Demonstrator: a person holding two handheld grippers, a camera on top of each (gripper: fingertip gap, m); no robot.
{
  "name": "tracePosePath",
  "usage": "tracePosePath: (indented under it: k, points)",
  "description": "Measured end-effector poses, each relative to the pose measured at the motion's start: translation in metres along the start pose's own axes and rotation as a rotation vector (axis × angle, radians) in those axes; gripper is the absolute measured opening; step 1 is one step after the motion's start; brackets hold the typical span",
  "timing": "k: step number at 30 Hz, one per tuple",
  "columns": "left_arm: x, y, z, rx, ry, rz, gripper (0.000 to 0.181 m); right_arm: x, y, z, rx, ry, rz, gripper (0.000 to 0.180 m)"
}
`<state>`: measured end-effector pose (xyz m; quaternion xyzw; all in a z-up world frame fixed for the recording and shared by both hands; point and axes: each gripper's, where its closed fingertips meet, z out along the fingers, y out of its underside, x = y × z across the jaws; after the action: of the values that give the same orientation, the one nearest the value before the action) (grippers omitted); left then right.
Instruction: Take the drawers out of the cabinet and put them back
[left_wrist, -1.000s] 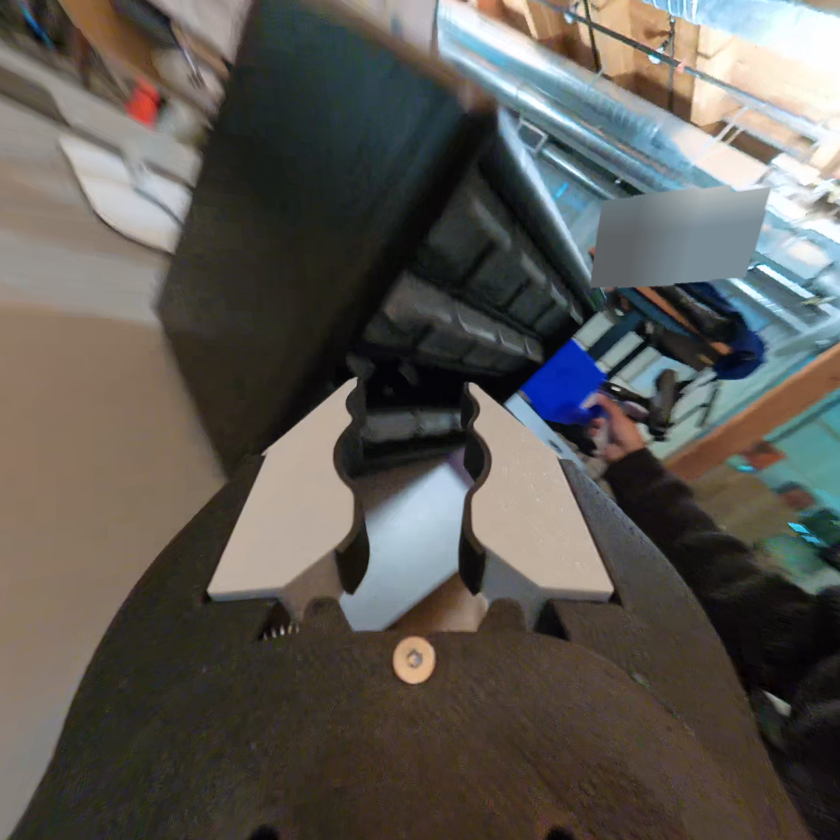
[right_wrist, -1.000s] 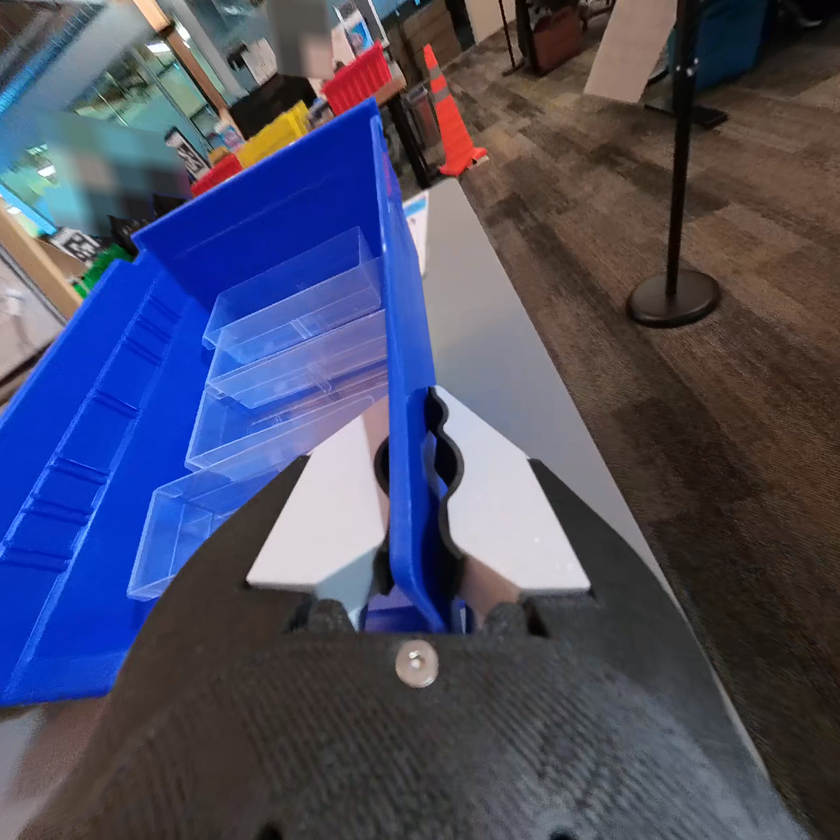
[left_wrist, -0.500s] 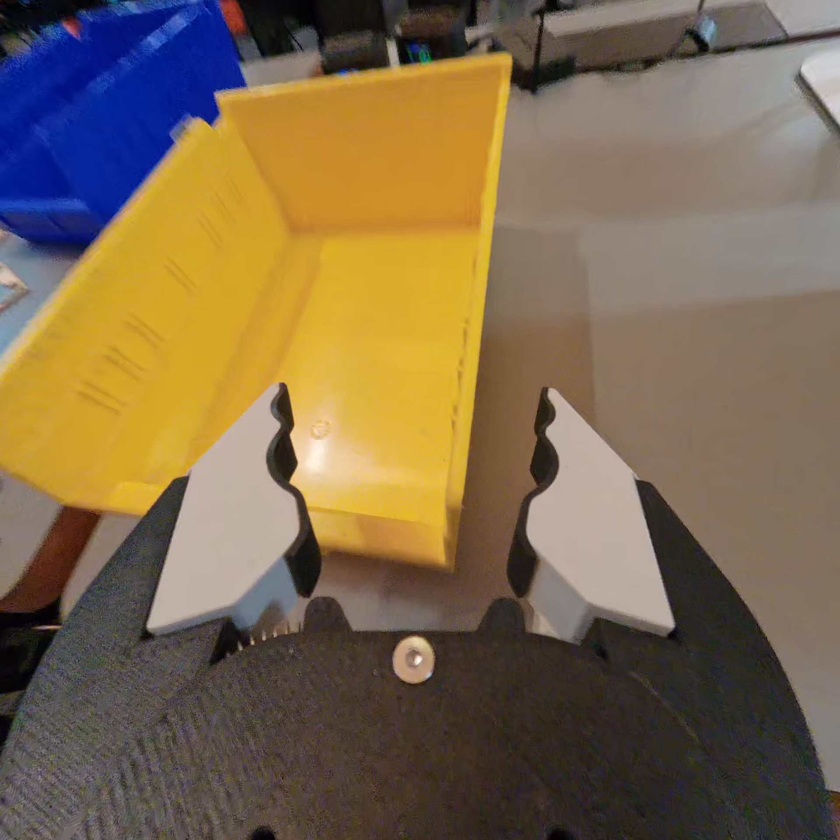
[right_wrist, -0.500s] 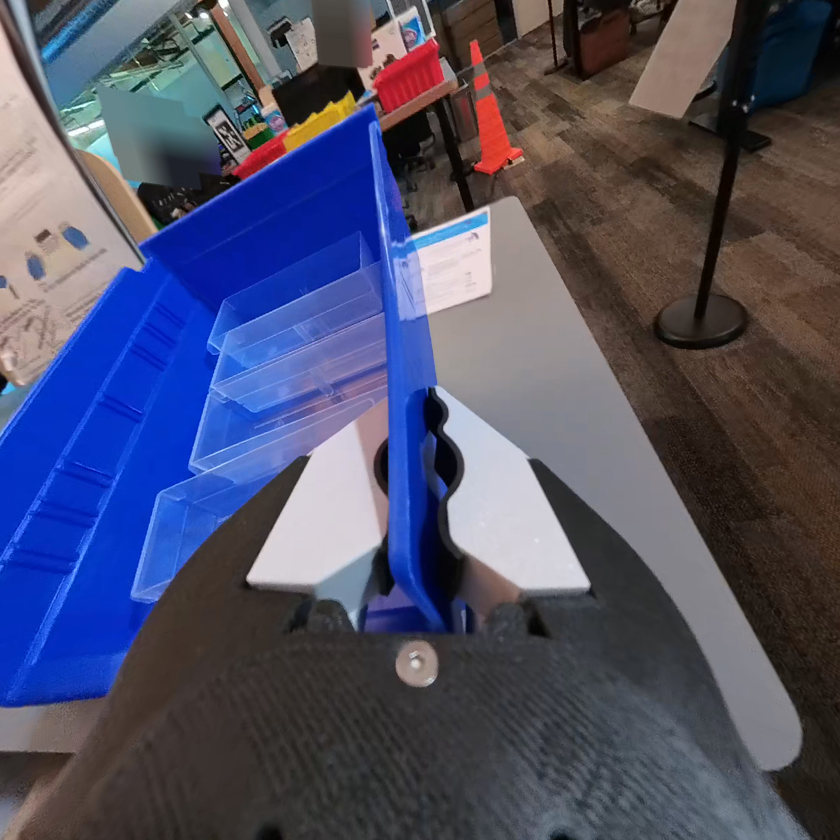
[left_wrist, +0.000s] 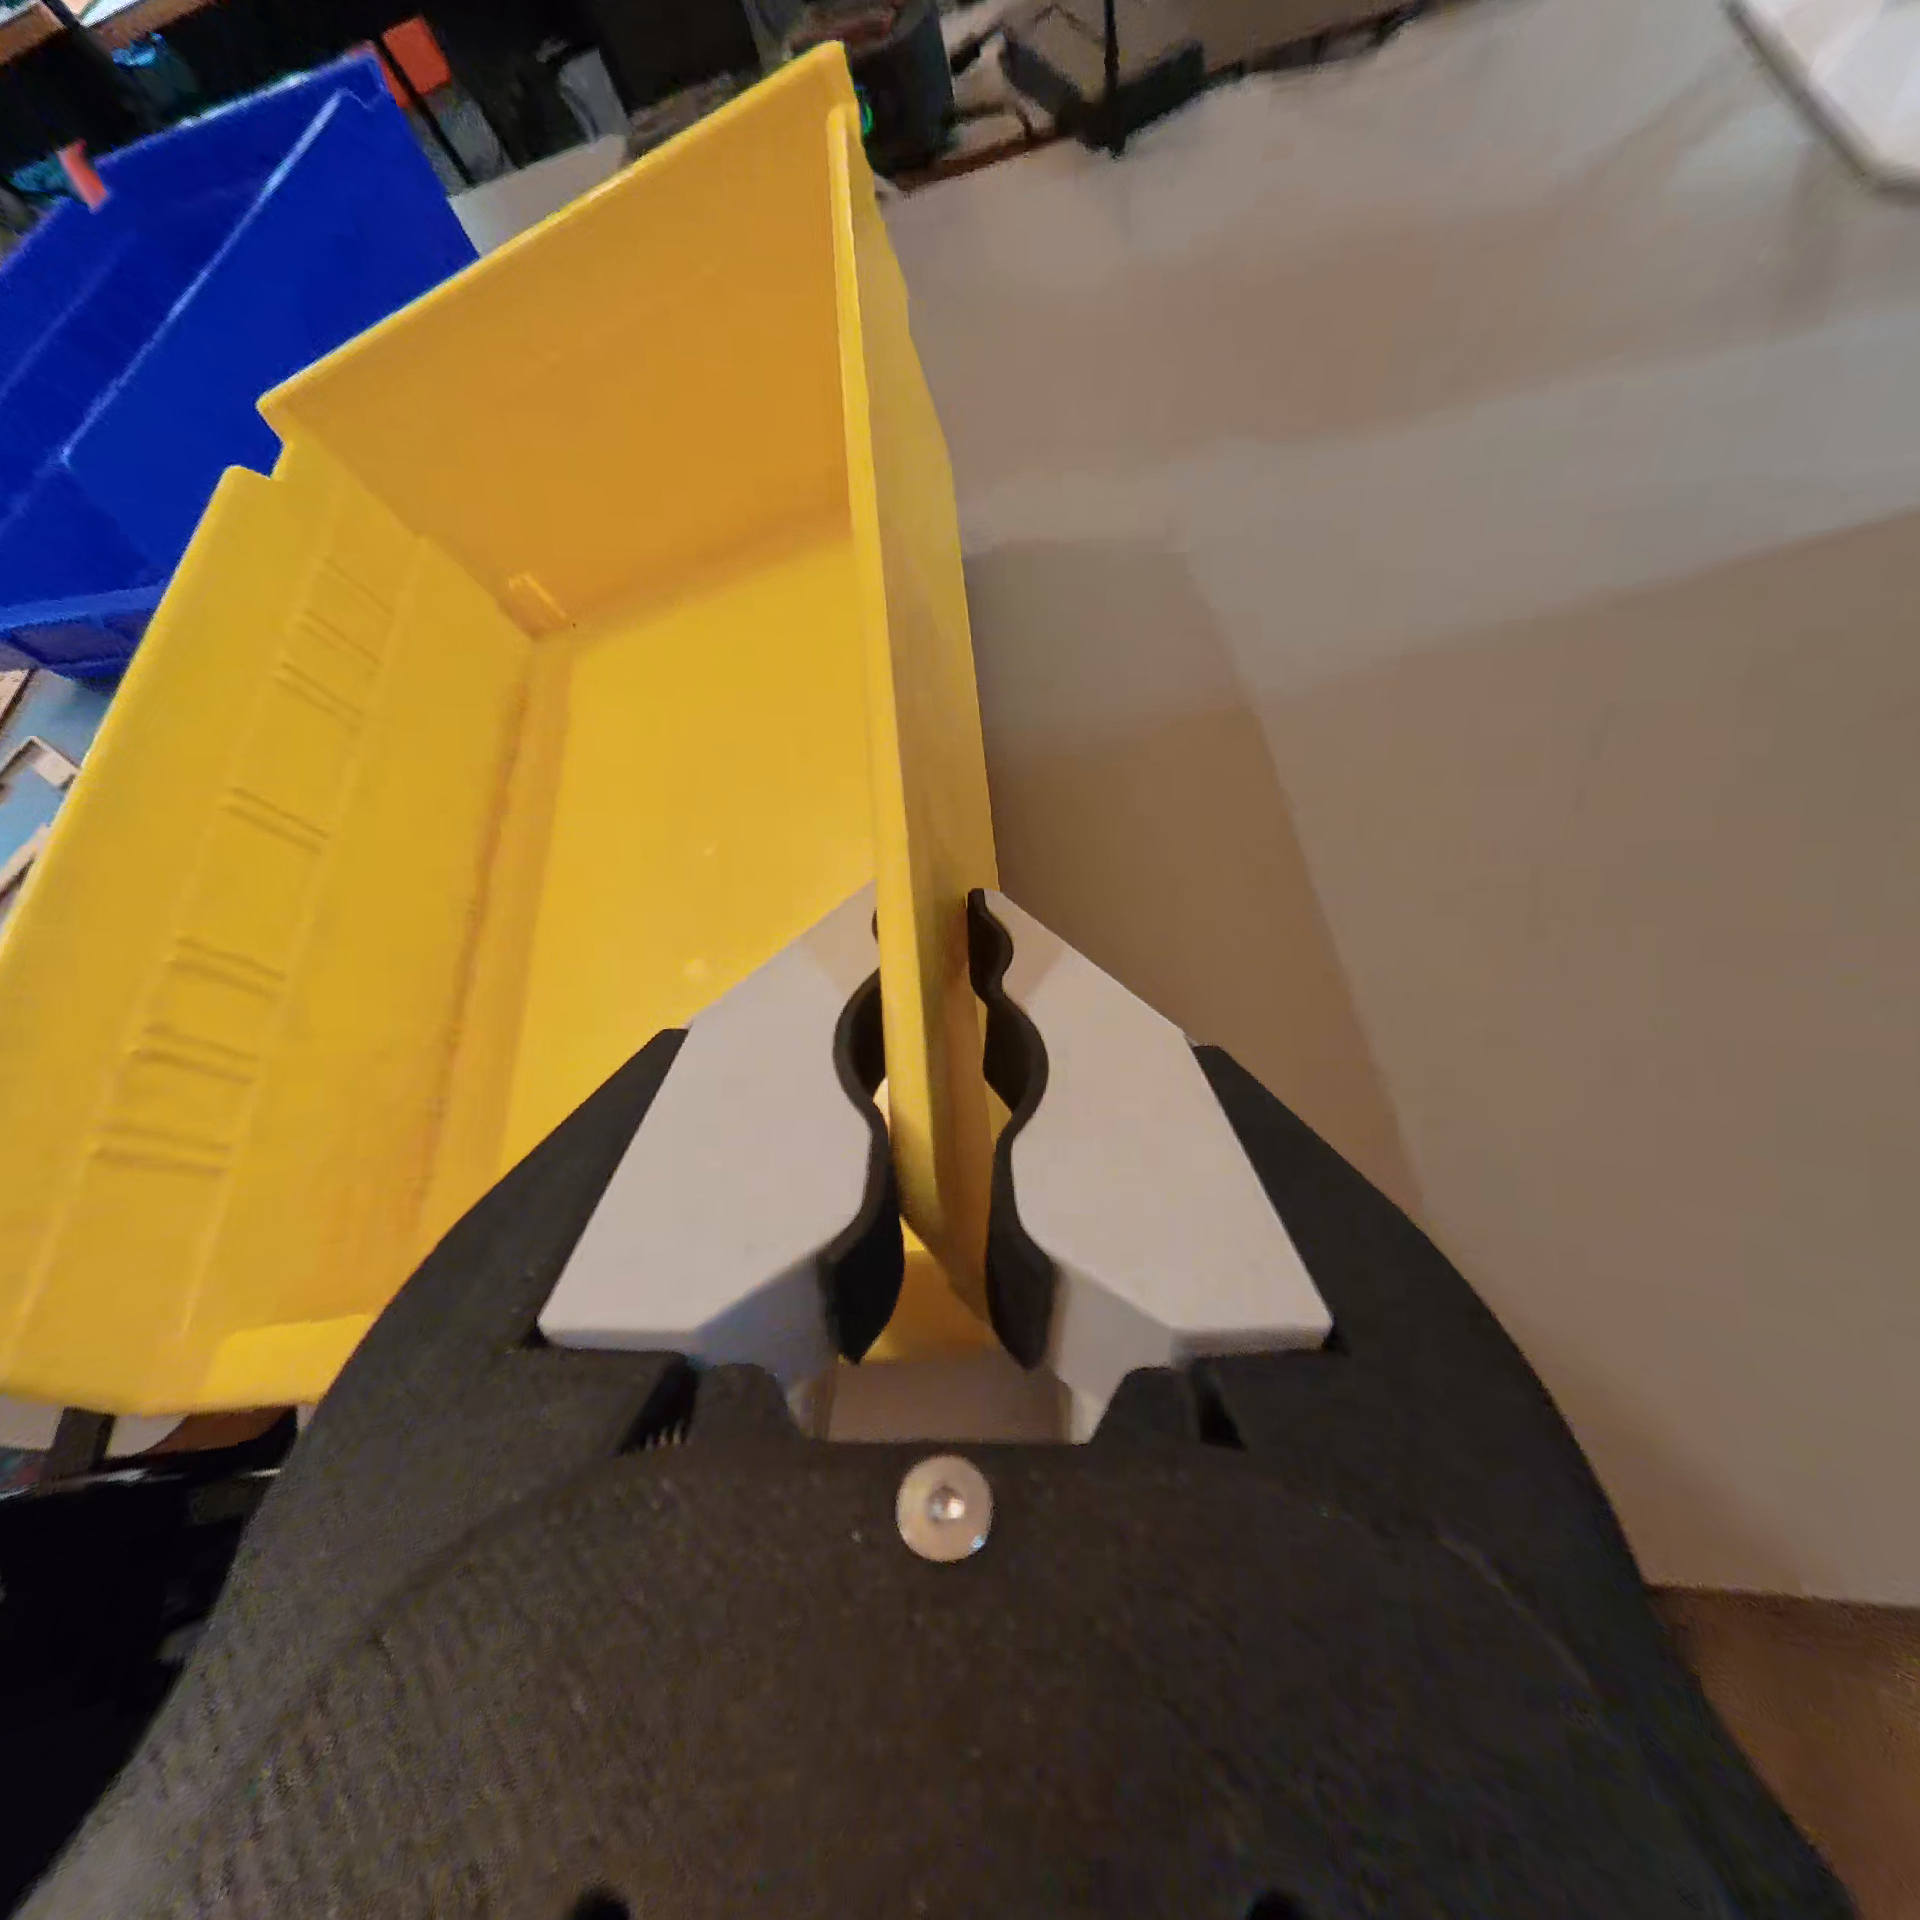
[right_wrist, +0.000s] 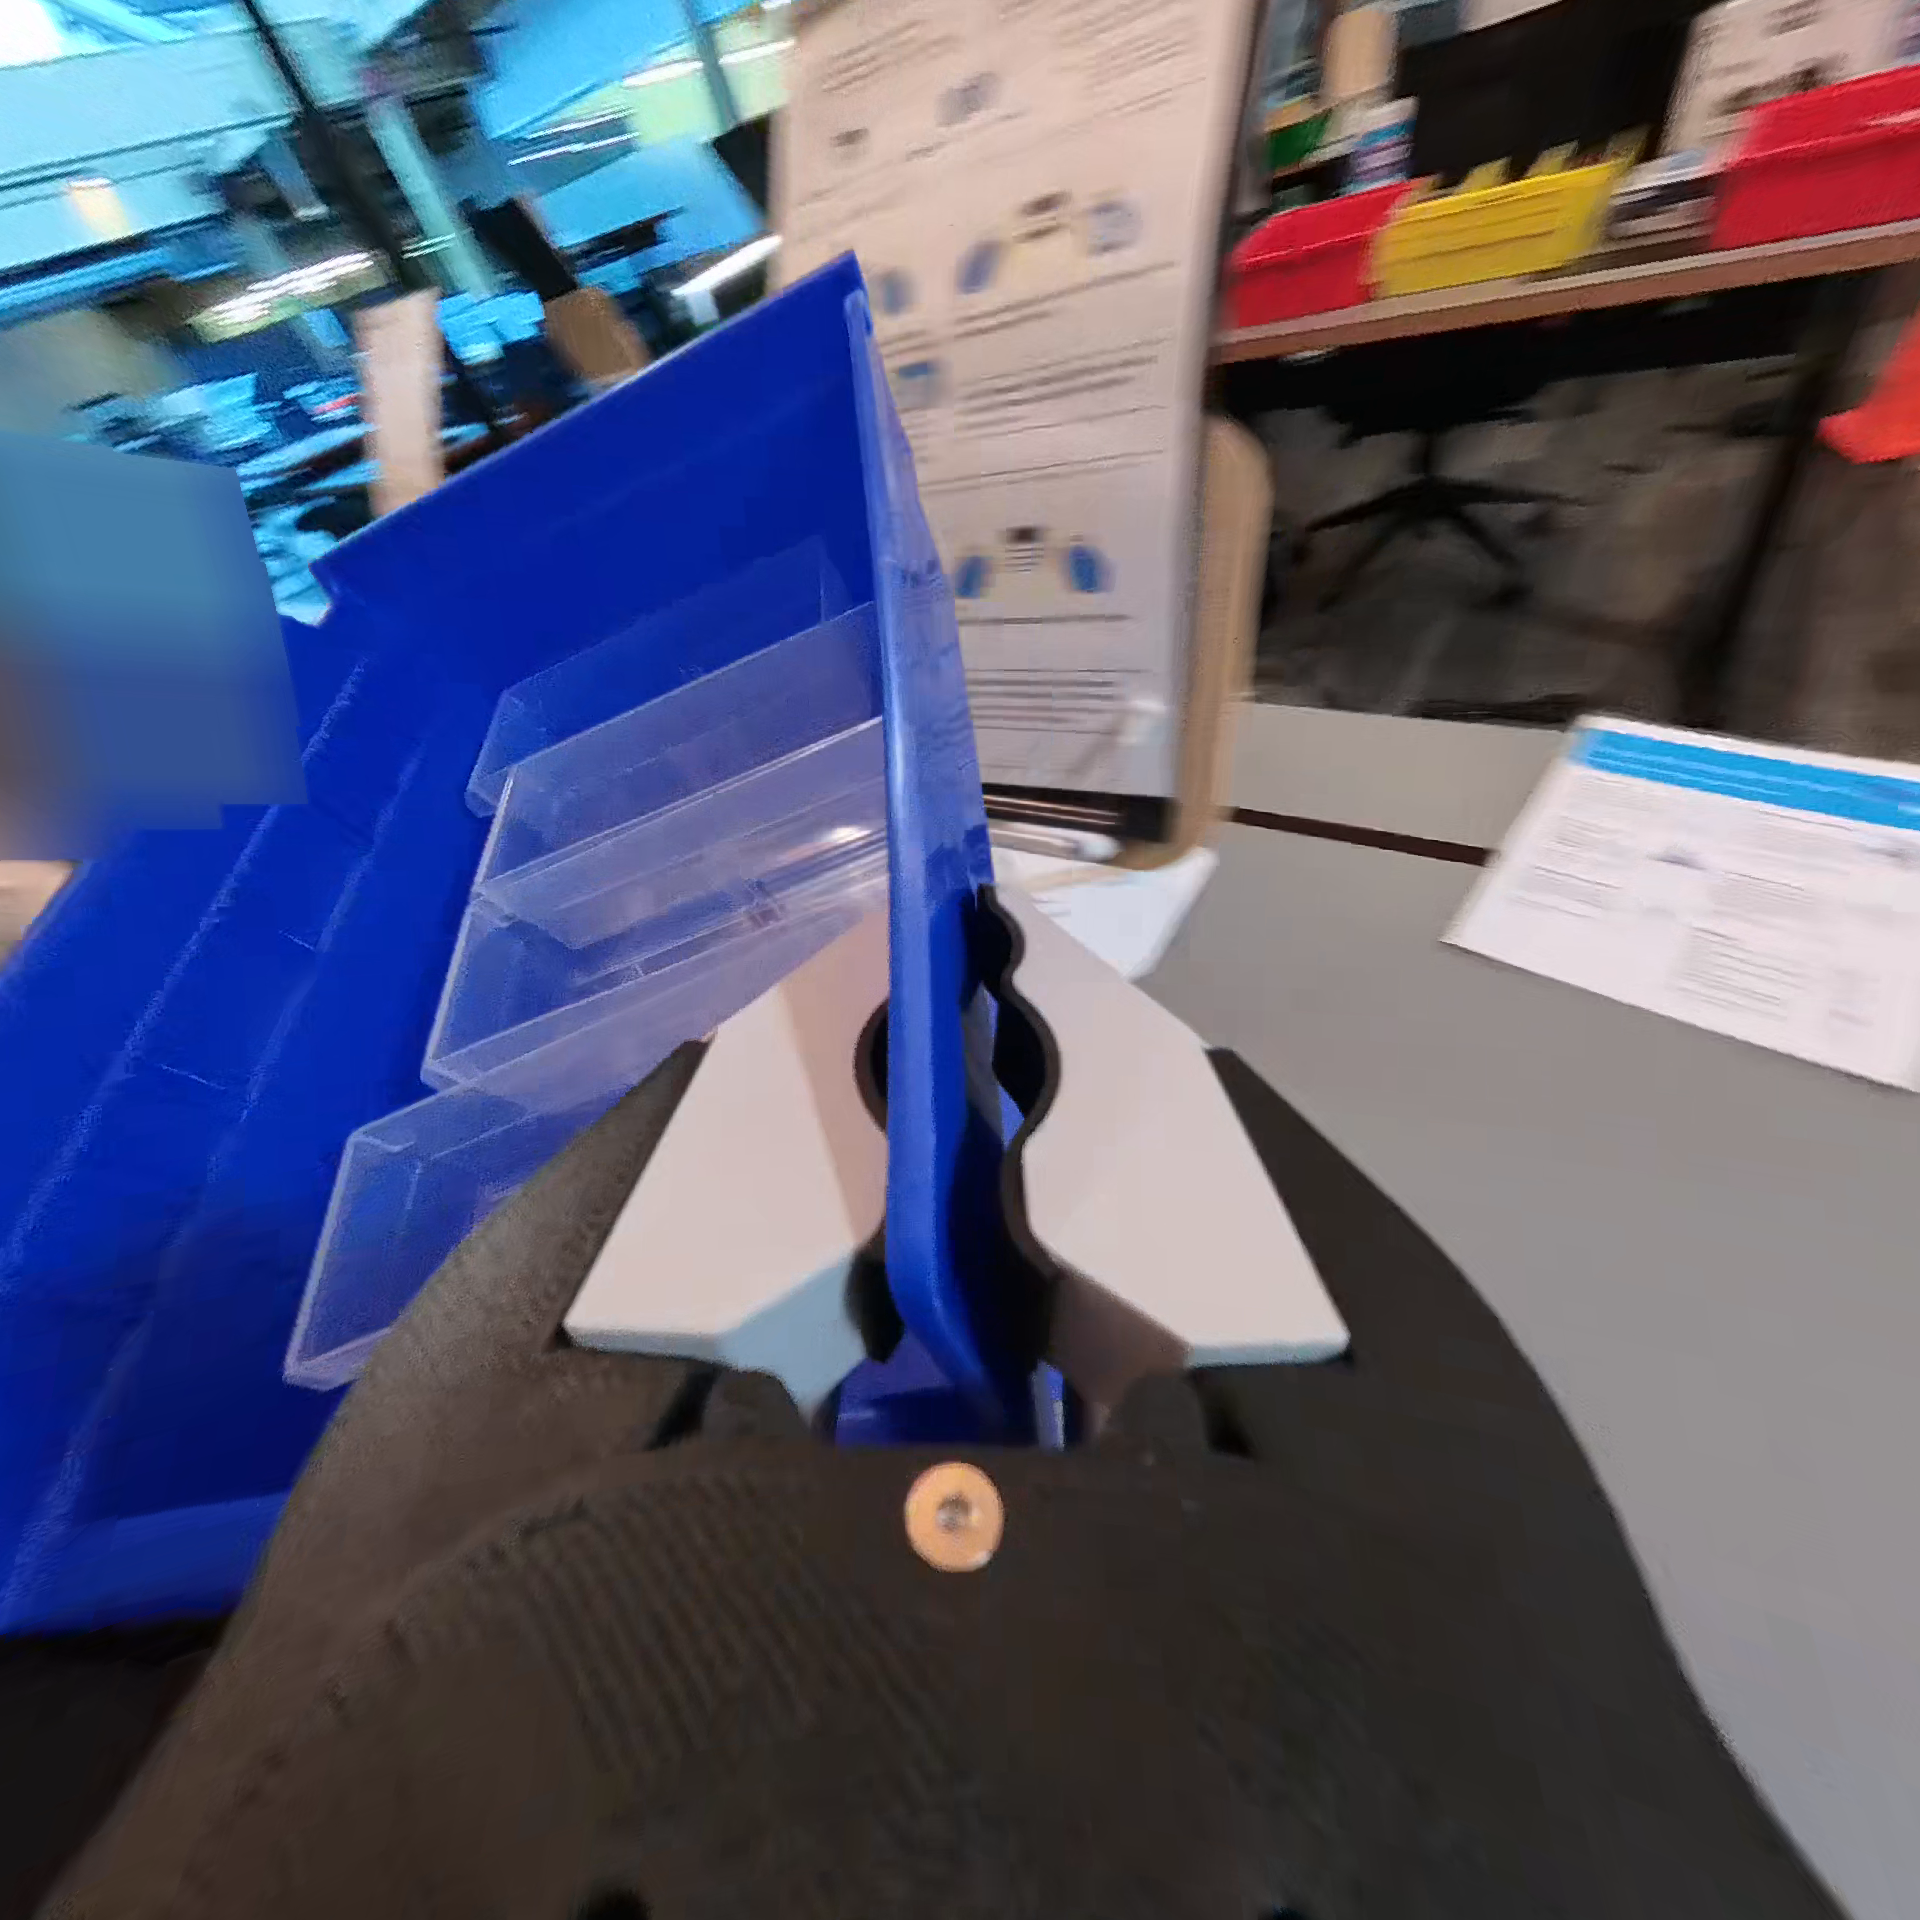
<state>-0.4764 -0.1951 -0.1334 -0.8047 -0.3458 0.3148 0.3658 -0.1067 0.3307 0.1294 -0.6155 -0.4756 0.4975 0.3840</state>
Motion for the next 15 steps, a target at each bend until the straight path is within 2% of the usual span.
tracePosePath:
  k: [4, 8, 11, 15]
  points:
    - [-0.016, -0.023, -0.038, 0.085, 0.049, -0.097, 0.003, -0.095, -0.007, 0.063, -0.071, -0.248, -0.004, 0.006]
    - [-0.038, -0.039, -0.083, 0.140, 0.011, -0.097, 0.003, -0.183, -0.003, 0.141, -0.143, -0.409, 0.006, 0.006]
    - [-0.062, -0.048, -0.119, 0.186, -0.035, -0.146, 0.004, -0.239, -0.003, 0.205, -0.142, -0.441, 0.023, 0.006]
    - [-0.103, -0.045, -0.156, 0.206, -0.142, -0.206, 0.004, -0.300, 0.001, 0.295, -0.100, -0.365, 0.113, 0.006]
